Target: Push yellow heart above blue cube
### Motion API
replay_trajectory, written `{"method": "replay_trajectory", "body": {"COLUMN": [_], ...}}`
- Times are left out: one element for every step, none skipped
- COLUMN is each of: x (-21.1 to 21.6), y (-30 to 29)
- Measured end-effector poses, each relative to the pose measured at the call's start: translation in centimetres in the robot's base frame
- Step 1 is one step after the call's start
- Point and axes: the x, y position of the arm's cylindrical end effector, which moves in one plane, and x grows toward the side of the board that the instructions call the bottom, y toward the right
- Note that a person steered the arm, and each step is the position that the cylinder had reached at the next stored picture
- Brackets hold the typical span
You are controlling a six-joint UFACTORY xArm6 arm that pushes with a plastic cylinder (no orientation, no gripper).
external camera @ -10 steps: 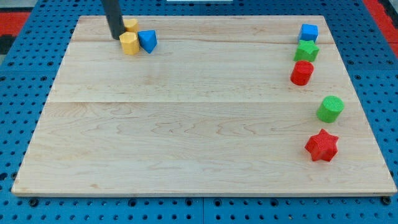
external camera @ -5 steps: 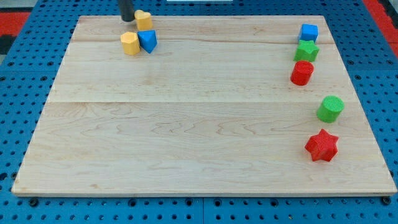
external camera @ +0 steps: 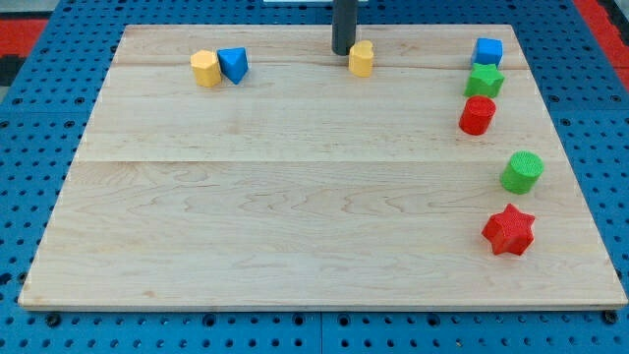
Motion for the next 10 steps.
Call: {"method": "replay_trajectory", "body": {"x": [2.5,3.3,2.4,1.4,-0.7,-1.5,-1.6,-1.8,-1.8,-1.8], "y": [-2.2,-0.2,3.7,6.7,7.8,4.9,6.5,9.1,10.6,11.9]}}
